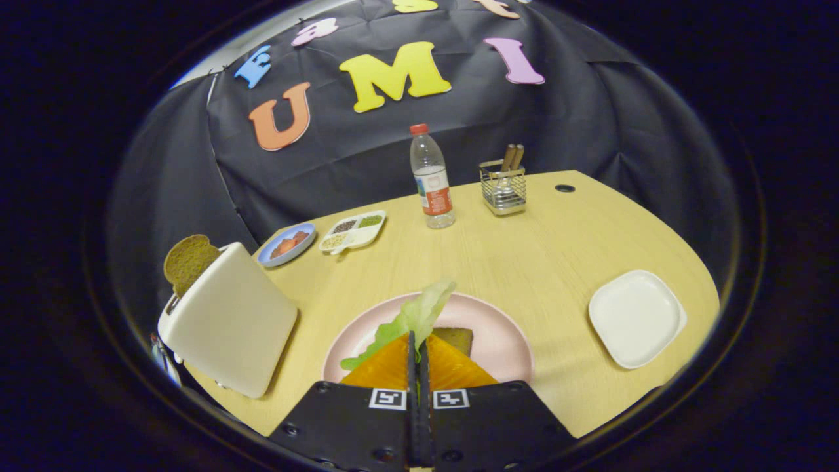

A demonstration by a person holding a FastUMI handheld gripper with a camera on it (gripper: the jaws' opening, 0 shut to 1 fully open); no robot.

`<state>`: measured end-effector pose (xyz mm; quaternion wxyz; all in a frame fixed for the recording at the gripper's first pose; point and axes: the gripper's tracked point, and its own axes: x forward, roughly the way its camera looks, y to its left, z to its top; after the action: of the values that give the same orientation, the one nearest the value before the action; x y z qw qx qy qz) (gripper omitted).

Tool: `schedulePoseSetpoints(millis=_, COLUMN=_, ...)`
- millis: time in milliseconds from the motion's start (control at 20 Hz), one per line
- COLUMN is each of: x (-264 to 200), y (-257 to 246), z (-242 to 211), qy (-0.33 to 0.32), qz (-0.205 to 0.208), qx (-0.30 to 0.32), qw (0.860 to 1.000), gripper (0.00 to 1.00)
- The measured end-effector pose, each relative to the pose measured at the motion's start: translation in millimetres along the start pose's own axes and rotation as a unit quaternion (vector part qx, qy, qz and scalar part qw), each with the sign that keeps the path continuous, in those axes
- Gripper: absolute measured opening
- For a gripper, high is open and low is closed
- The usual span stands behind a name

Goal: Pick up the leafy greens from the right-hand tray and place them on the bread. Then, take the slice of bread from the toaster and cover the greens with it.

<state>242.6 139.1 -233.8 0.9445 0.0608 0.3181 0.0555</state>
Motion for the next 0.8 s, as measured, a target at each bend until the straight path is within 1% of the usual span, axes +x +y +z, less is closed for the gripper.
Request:
schedulePoseSetpoints(millis=100, x=5.5, y=-2.2, z=-5.2, qy=0.007, qz=0.000, qx=0.007, qw=1.000, gripper=0.00)
schedulePoseSetpoints(millis=250, x=10.7, y=0.0, z=-8.2, qy=0.008, qz=-0.003, qx=-0.007, qw=1.000, gripper=0.00)
schedulePoseSetpoints(millis=350, x=9.4, y=-7.4, z=-5.8, qy=0.002, qz=-0.028, qx=-0.018, qw=0.999, gripper=0.02)
schedulePoseSetpoints(millis=400, x=7.6, y=-12.1, z=-4.5, qy=-0.001, qz=-0.046, qx=-0.016, qw=0.999, gripper=0.17)
schedulePoseSetpoints(millis=500, x=1.7, y=-11.1, z=-1.1, qy=-0.010, qz=-0.065, qx=-0.014, qw=0.998, gripper=0.37)
schedulePoseSetpoints(millis=550, x=-1.8, y=-8.7, z=1.8, qy=-0.016, qz=-0.067, qx=-0.019, qw=0.997, gripper=0.37)
schedulePoseSetpoints(millis=600, x=-6.4, y=-7.7, z=2.7, qy=-0.022, qz=-0.072, qx=-0.026, qw=0.997, gripper=0.49)
schedulePoseSetpoints(millis=700, x=-21.0, y=-9.0, z=6.9, qy=-0.036, qz=-0.089, qx=-0.029, qw=0.995, gripper=0.60)
schedulePoseSetpoints(millis=800, x=-36.0, y=1.9, z=11.1, qy=-0.050, qz=-0.083, qx=-0.027, qw=0.995, gripper=0.71)
